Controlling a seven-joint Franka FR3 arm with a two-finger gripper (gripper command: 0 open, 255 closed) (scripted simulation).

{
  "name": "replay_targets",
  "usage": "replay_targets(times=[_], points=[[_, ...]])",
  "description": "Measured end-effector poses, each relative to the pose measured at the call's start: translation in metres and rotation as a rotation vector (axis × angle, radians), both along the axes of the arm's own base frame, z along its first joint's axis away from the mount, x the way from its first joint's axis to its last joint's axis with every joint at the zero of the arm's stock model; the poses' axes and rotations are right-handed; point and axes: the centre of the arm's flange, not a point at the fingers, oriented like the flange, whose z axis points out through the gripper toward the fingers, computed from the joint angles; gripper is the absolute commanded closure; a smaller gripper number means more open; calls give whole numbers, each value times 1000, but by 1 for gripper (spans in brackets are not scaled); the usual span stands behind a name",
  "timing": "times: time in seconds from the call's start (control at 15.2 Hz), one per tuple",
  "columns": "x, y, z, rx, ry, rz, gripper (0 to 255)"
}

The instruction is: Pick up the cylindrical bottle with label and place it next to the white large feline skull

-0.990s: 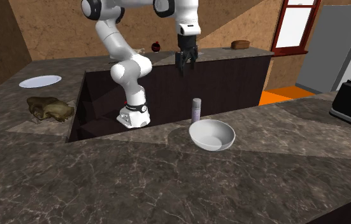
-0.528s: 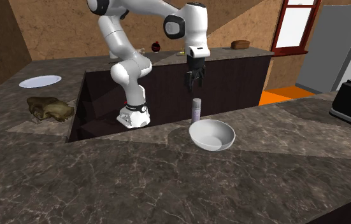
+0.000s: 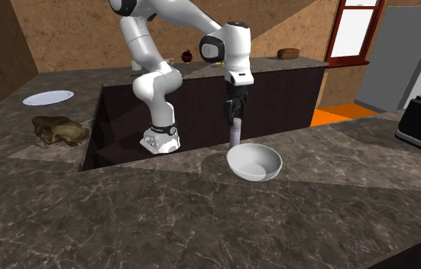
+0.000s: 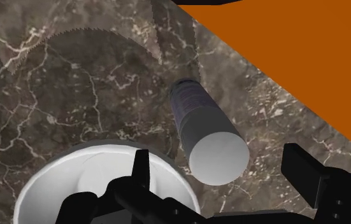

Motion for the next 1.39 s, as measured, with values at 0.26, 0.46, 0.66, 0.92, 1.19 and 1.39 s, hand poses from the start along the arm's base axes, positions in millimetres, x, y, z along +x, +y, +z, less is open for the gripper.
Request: replay_targets(times=[0.26, 0.46, 0.66, 0.92, 1.19, 1.39], points=[[0, 0, -6, 0, -1, 0, 0], [0, 1, -6, 0, -1, 0, 0], [0, 1, -6, 0, -2, 0, 255], [0, 0, -6, 0, -2, 0, 255], [0, 0, -6, 0, -2, 0, 255], [0, 1, 5, 0, -1, 0, 255]])
